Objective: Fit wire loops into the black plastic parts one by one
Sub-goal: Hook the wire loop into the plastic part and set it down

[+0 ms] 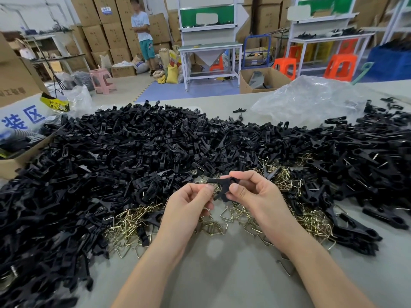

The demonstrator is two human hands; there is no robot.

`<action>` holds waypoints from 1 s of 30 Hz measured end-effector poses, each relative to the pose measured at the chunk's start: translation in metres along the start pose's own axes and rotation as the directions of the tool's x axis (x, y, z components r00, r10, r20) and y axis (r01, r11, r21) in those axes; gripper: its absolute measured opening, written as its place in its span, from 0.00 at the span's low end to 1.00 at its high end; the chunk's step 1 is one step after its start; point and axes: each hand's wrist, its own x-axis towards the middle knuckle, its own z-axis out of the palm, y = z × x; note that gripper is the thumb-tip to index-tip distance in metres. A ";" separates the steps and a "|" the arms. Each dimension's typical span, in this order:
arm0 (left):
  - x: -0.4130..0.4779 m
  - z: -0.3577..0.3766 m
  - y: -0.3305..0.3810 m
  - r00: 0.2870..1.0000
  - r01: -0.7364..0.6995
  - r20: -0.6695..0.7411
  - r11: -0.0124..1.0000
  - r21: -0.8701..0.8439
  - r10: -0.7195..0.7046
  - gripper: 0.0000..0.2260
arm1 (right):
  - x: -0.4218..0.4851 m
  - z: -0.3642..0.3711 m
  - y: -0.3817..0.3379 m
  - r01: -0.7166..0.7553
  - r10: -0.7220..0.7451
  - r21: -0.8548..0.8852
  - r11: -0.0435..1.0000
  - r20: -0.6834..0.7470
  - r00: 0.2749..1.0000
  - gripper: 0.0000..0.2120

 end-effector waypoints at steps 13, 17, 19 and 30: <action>-0.001 0.001 -0.001 1.000 -0.021 -0.021 1.000 0.001 0.021 0.08 | -0.001 0.000 -0.002 0.022 -0.019 -0.085 0.996 0.031 0.999 0.09; 0.000 0.000 0.000 0.999 -0.008 0.044 1.000 -0.030 0.010 0.10 | -0.002 0.001 -0.003 0.014 -0.009 -0.103 0.995 0.042 0.999 0.10; 0.000 0.001 -0.002 1.000 -0.011 0.018 1.000 -0.013 0.011 0.09 | -0.003 0.001 -0.004 0.015 -0.008 -0.122 0.992 0.053 0.999 0.09; -0.005 0.004 0.003 0.900 0.218 0.436 0.866 -0.450 0.000 0.18 | -0.003 0.003 -0.002 -0.004 0.005 -0.012 1.000 0.136 0.991 0.09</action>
